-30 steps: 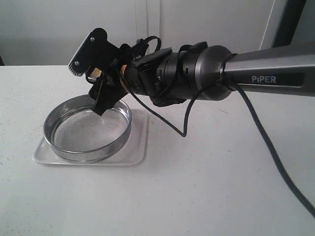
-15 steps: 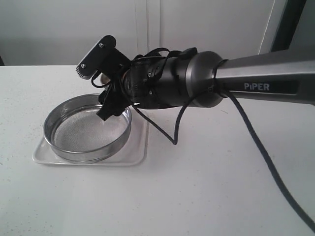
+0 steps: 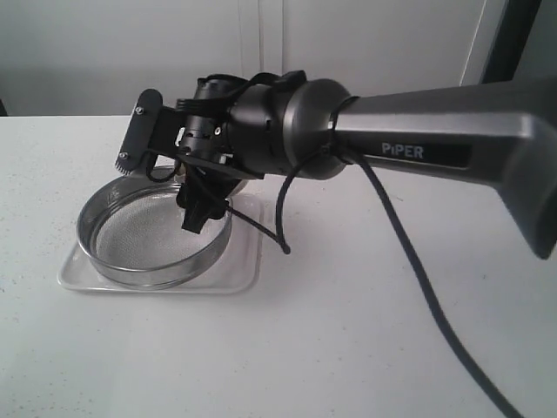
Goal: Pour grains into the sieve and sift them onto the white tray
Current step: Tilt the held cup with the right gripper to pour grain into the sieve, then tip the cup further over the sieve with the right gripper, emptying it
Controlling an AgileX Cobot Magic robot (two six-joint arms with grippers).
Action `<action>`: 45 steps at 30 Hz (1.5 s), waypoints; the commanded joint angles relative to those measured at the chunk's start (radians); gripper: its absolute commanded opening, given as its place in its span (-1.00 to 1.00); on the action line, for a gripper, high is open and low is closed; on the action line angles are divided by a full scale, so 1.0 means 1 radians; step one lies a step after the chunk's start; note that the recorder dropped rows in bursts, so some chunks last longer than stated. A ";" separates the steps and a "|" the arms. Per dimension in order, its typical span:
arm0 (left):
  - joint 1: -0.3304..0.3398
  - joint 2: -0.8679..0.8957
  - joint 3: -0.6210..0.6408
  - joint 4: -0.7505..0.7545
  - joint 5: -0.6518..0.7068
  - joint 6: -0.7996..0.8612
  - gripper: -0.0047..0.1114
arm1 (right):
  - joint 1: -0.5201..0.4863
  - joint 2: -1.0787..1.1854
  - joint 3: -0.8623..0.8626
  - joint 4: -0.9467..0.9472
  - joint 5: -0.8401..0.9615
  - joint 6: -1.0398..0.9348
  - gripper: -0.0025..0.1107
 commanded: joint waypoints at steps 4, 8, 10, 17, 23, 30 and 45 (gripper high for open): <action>-0.008 -0.005 0.005 -0.011 -0.004 0.000 -0.92 | 0.018 0.057 -0.077 -0.013 0.033 -0.085 -0.96; -0.008 -0.005 0.005 -0.011 -0.004 0.000 -0.92 | 0.023 0.084 -0.107 -0.013 0.043 -0.119 -0.96; -0.008 -0.005 0.005 -0.011 -0.004 0.000 -0.92 | 0.023 0.098 -0.123 -0.017 0.055 -0.141 -0.96; -0.008 -0.005 0.005 -0.011 -0.004 0.000 -0.92 | 0.023 0.149 -0.162 -0.047 0.104 -0.199 -0.96; -0.008 -0.005 0.005 -0.011 -0.004 0.000 -0.92 | 0.023 0.163 -0.168 -0.091 0.111 -0.202 -0.96; -0.008 -0.005 0.005 -0.011 -0.004 0.000 -0.92 | 0.023 0.164 -0.168 -0.153 0.112 -0.228 -0.96; -0.008 -0.005 0.005 -0.011 -0.004 0.000 -0.92 | 0.023 0.229 -0.277 -0.189 0.226 -0.330 -0.96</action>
